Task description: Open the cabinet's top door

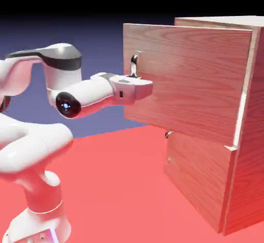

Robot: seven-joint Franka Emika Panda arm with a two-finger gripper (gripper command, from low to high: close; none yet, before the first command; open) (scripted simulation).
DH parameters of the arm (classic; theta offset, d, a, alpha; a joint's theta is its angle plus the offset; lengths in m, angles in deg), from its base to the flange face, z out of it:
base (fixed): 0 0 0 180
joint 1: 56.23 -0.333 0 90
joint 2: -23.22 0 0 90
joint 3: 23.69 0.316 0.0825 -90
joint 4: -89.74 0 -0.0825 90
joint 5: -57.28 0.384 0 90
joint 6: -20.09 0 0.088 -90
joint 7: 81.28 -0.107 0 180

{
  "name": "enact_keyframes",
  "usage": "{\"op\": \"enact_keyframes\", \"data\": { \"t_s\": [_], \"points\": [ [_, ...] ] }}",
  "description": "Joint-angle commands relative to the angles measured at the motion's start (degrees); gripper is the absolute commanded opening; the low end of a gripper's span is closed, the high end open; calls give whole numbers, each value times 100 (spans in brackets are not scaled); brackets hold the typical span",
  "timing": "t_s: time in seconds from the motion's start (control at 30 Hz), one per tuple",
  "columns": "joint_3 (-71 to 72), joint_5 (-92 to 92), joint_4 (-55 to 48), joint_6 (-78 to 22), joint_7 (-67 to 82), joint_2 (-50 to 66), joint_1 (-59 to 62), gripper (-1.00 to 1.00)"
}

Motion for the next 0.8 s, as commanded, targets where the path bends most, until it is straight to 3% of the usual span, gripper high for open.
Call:
{"op": "enact_keyframes", "data": {
  "t_s": [0.0,0.5,0.77],
  "points": [
    [-207,-221,-40,-174,107,151,54,-100],
    [-2608,-3221,-1608,-2380,1801,3170,-36,-100],
    [-3644,-3650,-1357,-934,1264,2435,-1698,-100]
  ]
}}
